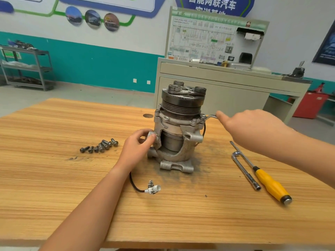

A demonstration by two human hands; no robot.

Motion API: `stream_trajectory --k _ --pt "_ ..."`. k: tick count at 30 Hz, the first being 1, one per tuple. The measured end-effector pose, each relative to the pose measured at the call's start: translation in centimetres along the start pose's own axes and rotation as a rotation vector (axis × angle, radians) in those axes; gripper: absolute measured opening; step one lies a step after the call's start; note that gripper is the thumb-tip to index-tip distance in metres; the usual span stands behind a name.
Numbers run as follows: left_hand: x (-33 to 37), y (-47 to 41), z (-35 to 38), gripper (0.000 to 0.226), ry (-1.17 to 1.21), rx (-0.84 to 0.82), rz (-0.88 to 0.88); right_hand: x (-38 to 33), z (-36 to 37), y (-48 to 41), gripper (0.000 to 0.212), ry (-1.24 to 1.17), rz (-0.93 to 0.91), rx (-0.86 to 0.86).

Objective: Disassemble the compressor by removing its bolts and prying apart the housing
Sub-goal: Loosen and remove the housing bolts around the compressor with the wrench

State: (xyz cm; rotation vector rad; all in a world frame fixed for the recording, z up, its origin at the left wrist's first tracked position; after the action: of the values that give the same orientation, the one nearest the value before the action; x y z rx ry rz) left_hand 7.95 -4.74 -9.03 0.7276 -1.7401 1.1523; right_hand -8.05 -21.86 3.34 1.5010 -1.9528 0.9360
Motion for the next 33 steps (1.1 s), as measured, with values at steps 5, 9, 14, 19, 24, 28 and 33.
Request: stream_trajectory --k 5,9,14,19,24,28,33 --pt "0.3 0.1 0.0 0.016 0.0 -0.001 0.018 0.3 0.4 -0.3 0.046 -0.014 -0.008 -0.036" --pt "0.3 0.2 -0.1 0.019 0.002 0.002 0.024 1.0 1.0 -0.7 0.031 0.003 -0.01 -0.077" --pt "0.3 0.1 -0.1 0.019 -0.01 -0.003 0.029 1.0 1.5 -2.0 0.019 0.092 -0.003 -0.106" --pt "0.1 -0.1 0.0 0.016 -0.016 -0.004 0.026 1.5 3.5 -3.2 0.029 0.003 0.032 0.088" --pt "-0.3 -0.4 0.0 0.012 -0.031 0.007 -0.002 1.3 5.0 -5.1 0.036 -0.193 0.018 0.208" --pt "-0.6 -0.5 0.0 0.01 -0.043 0.001 -0.026 1.6 4.3 -5.0 0.03 -0.31 0.019 0.299" --pt "-0.8 -0.6 0.0 0.013 -0.049 0.013 -0.039 2.7 3.0 -1.0 0.021 -0.753 0.226 0.393"
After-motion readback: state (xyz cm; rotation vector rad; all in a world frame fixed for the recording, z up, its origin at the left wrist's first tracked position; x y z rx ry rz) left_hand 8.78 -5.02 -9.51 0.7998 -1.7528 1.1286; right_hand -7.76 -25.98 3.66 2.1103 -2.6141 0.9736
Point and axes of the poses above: each hand's wrist, its own y-axis away from the middle knuckle, its own z-axis out of the palm, x = y × z, the point moved 4 cm from there along -y, towards the middle knuckle, and after that the axes turned 1 degree about -z, right-handed, at the moved point
